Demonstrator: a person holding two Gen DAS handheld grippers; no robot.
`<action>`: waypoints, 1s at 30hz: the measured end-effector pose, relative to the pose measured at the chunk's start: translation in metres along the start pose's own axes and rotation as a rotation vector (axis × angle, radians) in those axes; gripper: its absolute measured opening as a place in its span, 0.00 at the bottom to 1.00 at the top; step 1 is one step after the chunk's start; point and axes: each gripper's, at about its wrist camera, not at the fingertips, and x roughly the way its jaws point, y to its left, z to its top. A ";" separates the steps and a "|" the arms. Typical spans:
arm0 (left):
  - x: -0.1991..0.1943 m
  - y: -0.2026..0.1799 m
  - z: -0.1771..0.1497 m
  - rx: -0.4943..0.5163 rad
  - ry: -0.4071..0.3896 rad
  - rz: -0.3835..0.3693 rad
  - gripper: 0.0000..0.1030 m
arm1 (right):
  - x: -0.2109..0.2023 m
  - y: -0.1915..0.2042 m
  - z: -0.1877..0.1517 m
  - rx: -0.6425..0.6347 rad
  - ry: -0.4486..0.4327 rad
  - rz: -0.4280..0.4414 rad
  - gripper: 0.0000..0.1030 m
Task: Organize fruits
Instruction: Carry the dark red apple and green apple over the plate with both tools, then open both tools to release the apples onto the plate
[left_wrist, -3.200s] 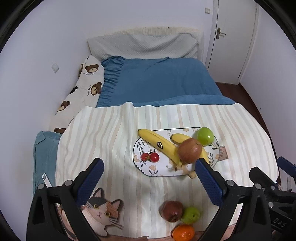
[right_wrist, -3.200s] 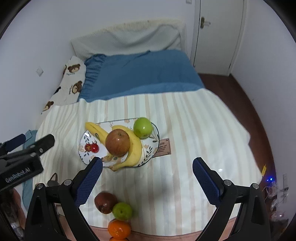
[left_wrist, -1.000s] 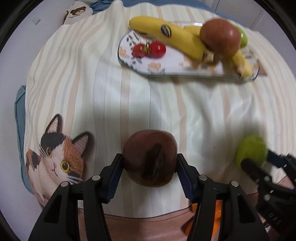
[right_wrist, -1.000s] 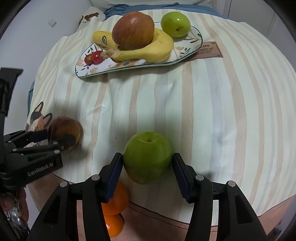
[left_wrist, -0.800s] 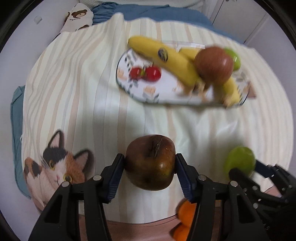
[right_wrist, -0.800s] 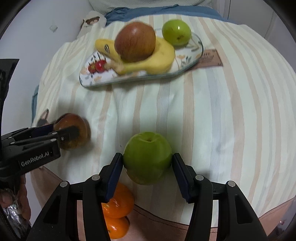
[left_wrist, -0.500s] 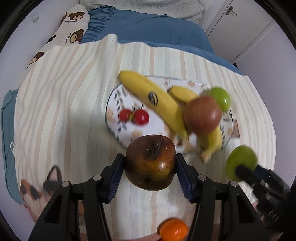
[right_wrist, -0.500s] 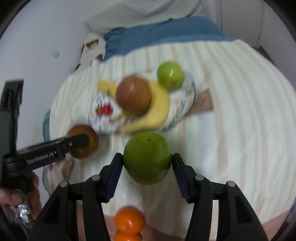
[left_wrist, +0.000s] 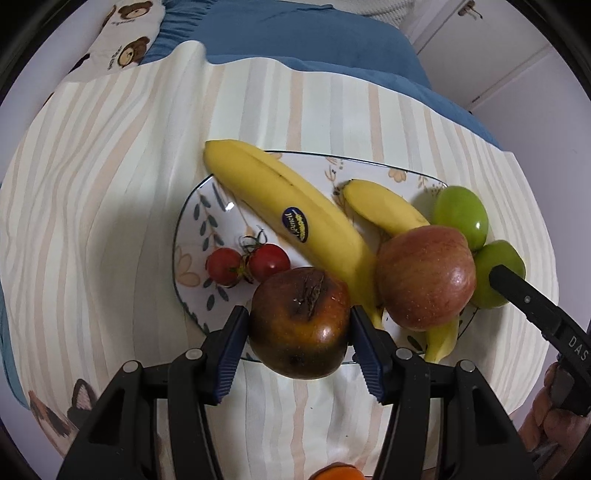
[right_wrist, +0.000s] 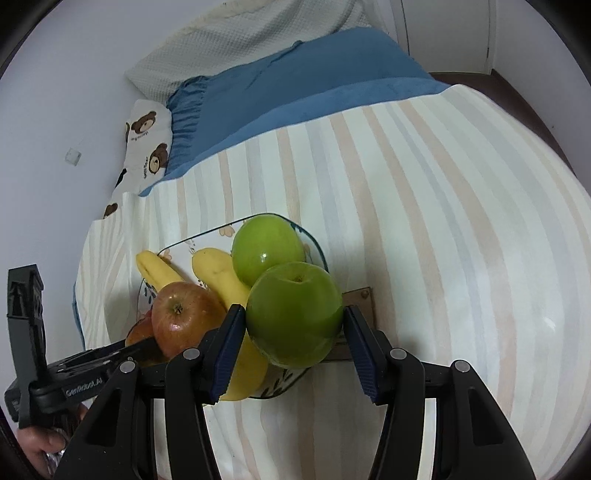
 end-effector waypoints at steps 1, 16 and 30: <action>0.001 0.000 0.000 0.002 0.002 0.002 0.52 | 0.000 0.005 -0.003 -0.013 0.008 -0.004 0.56; 0.005 -0.003 0.006 -0.021 0.041 0.023 0.54 | 0.013 0.011 -0.003 -0.018 0.030 -0.041 0.65; -0.067 -0.006 -0.010 0.048 -0.136 0.104 0.85 | -0.023 0.019 -0.013 -0.026 -0.020 -0.074 0.90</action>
